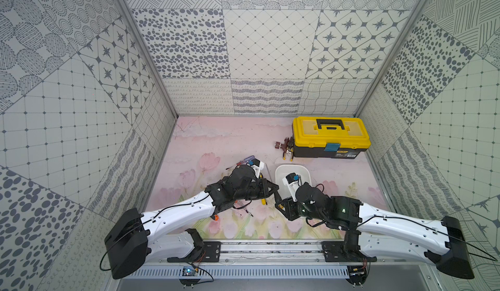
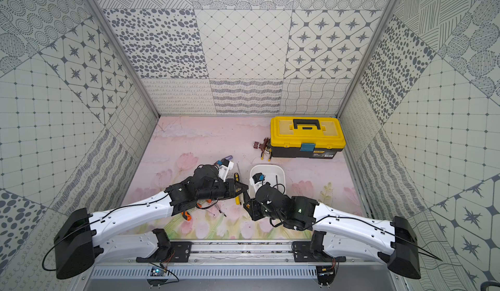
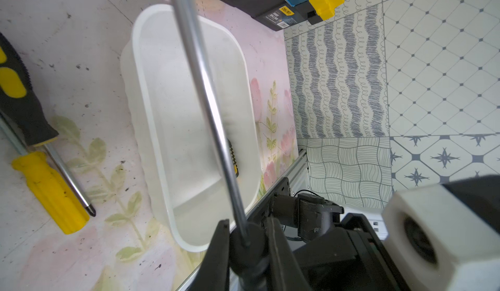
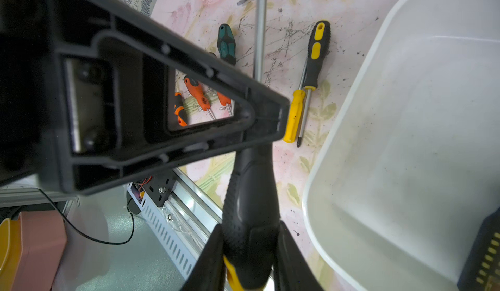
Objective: Put the screwdriver on the desktop into the storage box
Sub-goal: Place the screwdriver in the storage box.
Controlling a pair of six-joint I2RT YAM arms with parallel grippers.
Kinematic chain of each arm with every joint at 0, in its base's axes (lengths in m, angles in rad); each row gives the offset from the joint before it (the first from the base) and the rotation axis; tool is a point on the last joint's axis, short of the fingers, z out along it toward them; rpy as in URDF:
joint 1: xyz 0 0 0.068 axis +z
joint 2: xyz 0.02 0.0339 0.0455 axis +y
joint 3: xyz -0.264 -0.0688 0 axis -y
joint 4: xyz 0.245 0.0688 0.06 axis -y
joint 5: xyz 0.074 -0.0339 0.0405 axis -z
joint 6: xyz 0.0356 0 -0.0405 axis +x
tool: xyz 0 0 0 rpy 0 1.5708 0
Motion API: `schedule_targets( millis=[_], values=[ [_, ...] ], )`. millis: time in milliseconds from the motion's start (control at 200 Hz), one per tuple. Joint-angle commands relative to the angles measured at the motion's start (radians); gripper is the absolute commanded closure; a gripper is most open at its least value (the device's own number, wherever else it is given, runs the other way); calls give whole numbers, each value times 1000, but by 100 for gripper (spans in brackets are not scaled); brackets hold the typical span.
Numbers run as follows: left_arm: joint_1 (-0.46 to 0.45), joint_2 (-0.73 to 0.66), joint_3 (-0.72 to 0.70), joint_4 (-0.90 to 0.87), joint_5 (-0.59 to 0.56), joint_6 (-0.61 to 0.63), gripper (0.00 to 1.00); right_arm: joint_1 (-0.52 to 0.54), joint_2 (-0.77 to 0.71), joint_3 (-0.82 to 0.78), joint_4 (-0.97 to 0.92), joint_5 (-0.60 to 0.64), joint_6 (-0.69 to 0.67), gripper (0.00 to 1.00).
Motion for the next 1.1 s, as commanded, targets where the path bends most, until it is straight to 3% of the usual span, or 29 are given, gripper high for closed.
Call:
schedule_targets(
  millis=[0, 125, 165, 250, 310, 410, 545, 1096],
  values=[
    [2, 2, -9, -58, -19, 25, 100, 5, -53, 4, 99, 14, -4, 100],
    [4, -22, -35, -15, -18, 9, 100, 0, -97, -11, 110, 8, 10, 100],
    [3, -34, -44, 2, -17, 7, 100, -8, -115, -21, 116, -3, 18, 85],
    [5, -64, -70, 49, -9, 3, 100, -51, -160, -62, 149, -63, 52, 39],
    [7, -90, -93, 96, 9, -3, 100, -108, -191, -112, 212, -171, 81, 29],
    [10, -130, -126, 174, 41, -14, 100, -200, -232, -217, 383, -371, 147, 27],
    [19, -187, -197, 350, 110, -46, 100, -218, -252, -272, 505, -468, 176, 25],
    [24, -298, -308, 625, 156, -79, 100, -218, -213, -310, 637, -556, 205, 47]
  ],
)
